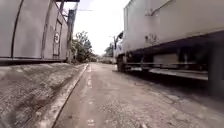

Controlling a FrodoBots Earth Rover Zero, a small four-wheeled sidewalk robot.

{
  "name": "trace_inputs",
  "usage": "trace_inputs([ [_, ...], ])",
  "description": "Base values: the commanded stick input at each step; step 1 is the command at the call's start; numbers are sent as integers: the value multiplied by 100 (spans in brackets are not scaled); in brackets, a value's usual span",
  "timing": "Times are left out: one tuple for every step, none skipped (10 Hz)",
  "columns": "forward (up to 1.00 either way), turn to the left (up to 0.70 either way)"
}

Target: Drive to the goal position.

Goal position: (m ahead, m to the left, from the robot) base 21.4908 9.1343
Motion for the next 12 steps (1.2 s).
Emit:
trace_inputs([
  [6,0],
  [6,0],
  [6,0],
  [6,0],
  [6,0],
  [6,0],
  [6,0],
  [5,0],
  [6,0],
  [6,0],
  [6,0],
  [6,0],
])
